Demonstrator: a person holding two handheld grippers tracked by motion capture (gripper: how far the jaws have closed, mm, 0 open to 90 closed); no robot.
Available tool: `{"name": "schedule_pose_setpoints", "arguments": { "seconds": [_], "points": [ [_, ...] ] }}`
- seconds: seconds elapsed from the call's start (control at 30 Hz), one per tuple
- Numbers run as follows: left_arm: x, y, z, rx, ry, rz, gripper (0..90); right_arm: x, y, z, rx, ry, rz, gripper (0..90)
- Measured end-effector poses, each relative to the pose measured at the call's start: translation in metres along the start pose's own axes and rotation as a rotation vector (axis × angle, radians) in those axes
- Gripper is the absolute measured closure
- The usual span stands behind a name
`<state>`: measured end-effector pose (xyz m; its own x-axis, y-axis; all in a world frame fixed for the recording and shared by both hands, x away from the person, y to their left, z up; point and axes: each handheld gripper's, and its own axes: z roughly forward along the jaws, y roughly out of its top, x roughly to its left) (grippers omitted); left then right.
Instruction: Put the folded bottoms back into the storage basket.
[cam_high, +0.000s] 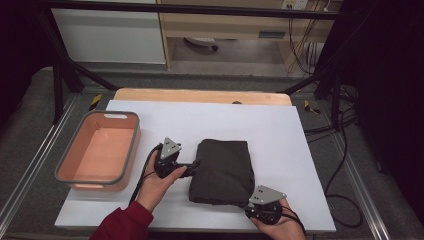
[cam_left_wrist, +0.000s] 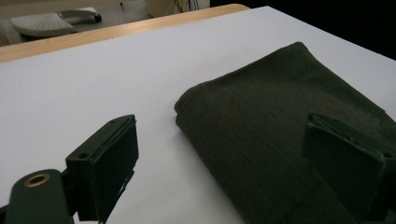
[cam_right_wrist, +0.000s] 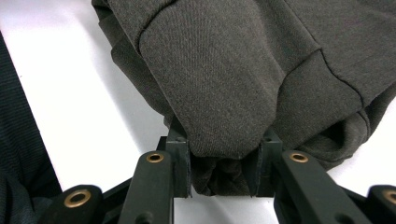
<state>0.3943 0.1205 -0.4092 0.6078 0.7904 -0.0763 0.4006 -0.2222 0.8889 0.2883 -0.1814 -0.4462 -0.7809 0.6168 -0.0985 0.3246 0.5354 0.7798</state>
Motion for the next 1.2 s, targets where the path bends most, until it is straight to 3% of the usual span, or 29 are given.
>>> {"name": "schedule_pose_setpoints", "arguments": {
  "seconds": [0.3,0.57,0.93,1.2],
  "points": [
    [-0.002,0.006,0.027,0.010,-0.016,-0.037,11.5,0.001,0.000,0.001,0.001,-0.005,-0.001,67.1],
    [-0.008,0.010,0.040,0.032,-0.015,-0.011,11.3,0.001,-0.001,0.001,-0.001,-0.006,0.001,66.7],
    [-0.007,0.009,0.054,0.051,-0.011,-0.019,10.8,0.001,-0.001,0.001,-0.003,-0.002,0.007,66.2],
    [-0.003,0.008,0.061,0.054,-0.010,-0.066,10.5,0.000,-0.002,0.002,-0.006,-0.001,0.008,65.8]
  ]
}}
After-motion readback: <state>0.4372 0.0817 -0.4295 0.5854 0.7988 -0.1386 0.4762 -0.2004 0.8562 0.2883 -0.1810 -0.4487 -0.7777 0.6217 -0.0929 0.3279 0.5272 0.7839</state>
